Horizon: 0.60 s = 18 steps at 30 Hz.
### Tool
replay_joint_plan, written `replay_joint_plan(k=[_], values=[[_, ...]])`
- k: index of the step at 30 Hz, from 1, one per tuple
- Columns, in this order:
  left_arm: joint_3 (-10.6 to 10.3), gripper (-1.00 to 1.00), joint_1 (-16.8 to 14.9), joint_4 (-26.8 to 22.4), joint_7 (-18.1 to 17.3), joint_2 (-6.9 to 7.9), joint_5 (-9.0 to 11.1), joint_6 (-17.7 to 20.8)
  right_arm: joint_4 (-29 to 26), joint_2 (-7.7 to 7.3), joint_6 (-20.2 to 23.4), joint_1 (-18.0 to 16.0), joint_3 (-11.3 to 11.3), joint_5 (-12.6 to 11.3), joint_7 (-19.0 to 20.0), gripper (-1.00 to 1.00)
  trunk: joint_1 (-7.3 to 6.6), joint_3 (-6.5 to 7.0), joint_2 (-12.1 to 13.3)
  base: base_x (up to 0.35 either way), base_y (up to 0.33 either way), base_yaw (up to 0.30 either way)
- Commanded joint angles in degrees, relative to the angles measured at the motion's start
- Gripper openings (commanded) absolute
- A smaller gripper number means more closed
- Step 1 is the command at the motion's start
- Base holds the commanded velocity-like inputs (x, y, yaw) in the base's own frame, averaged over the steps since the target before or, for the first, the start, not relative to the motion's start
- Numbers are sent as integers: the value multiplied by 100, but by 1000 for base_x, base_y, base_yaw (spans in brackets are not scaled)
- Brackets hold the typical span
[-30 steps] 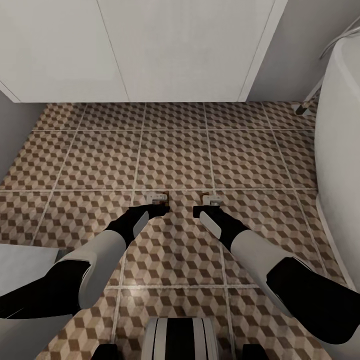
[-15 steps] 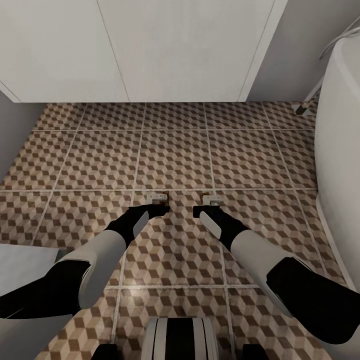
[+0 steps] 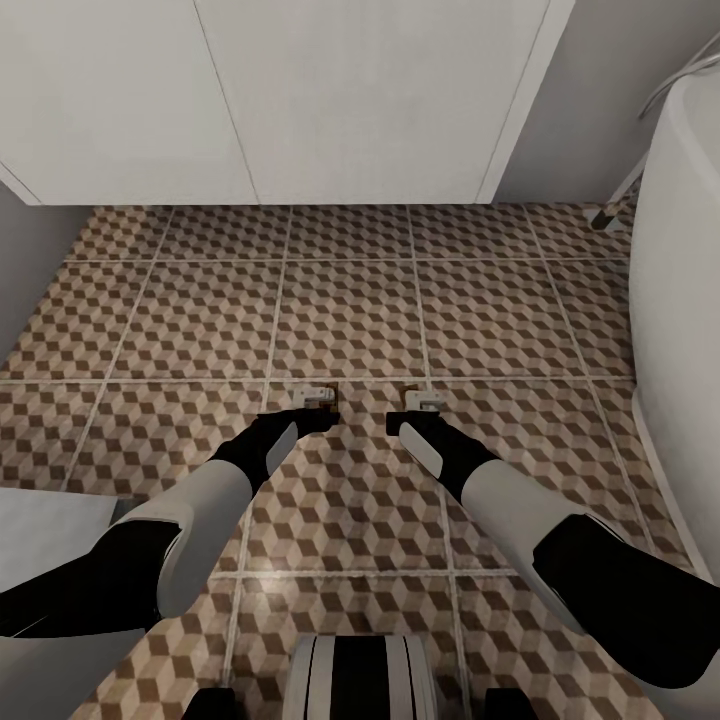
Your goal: Take the four mousetraps from the cabinet in the bathroom and place them on the bathroom floor. Make sure all four end up on the same floor surface, and ensure that at least two of them are either under or directly next to the same bathroom sink.
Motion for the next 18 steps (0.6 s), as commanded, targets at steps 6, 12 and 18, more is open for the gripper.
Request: replay_joint_plan(k=[6, 12, 18], values=[[3, -100, 0, -11, 10, 0, 26, 28, -9, -5, 17, -5, 48, -50, -45, -100, -1, -3, -1, 0, 0, 0], [3, -100, 0, -11, 10, 0, 26, 28, -9, -5, 17, -5, 48, -50, -45, -100, -1, -3, -1, 0, 0, 0], [3, -100, 0, -15, 10, 0, 26, 28, -9, -5, 18, -5, 48, -50, -39, -100, -1, -3, -1, 59, 0, 0]])
